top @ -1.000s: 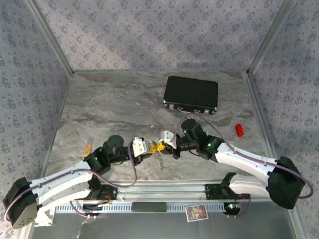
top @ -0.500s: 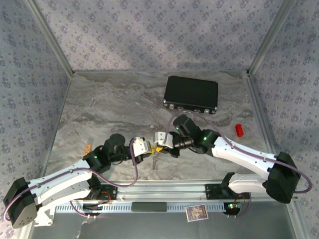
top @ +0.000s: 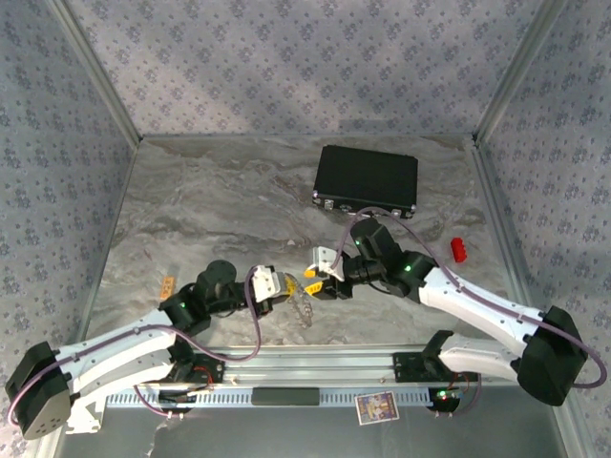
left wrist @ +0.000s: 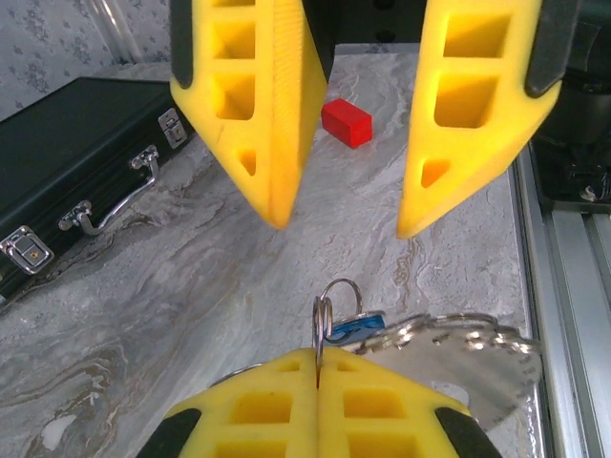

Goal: Put the keys on the keyring

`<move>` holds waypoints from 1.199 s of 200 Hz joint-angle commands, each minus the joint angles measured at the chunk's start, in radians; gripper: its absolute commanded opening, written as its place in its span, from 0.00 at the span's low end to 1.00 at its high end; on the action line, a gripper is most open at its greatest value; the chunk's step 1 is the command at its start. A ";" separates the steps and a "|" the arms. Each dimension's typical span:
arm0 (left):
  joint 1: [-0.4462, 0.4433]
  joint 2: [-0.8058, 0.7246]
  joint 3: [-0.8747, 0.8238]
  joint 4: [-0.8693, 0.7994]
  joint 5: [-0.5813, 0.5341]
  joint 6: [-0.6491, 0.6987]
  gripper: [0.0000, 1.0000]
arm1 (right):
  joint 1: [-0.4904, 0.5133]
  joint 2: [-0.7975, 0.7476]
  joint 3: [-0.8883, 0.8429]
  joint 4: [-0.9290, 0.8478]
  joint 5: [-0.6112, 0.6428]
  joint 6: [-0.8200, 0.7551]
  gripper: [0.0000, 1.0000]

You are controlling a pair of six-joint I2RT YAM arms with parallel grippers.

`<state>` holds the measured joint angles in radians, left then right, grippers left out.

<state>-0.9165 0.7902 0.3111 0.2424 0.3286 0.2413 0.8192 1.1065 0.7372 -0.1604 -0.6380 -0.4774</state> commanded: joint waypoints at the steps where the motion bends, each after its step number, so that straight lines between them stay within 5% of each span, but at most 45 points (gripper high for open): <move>1: -0.002 -0.017 -0.030 0.160 0.015 -0.046 0.00 | -0.004 -0.002 -0.052 0.092 -0.023 0.069 0.37; 74: -0.002 -0.012 -0.030 0.160 0.016 -0.052 0.00 | -0.002 0.006 -0.077 0.135 0.018 0.097 0.29; 195: -0.001 -0.021 -0.024 0.167 0.026 -0.047 0.00 | -0.002 0.013 -0.061 0.092 0.032 0.091 0.00; 240: -0.001 -0.028 -0.032 0.202 0.046 -0.049 0.00 | 0.000 0.045 -0.065 0.103 0.036 0.095 0.00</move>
<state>-0.9165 0.7860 0.2775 0.3447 0.3325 0.1970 0.8192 1.1248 0.6659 -0.0444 -0.6064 -0.3855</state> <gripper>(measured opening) 0.045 0.052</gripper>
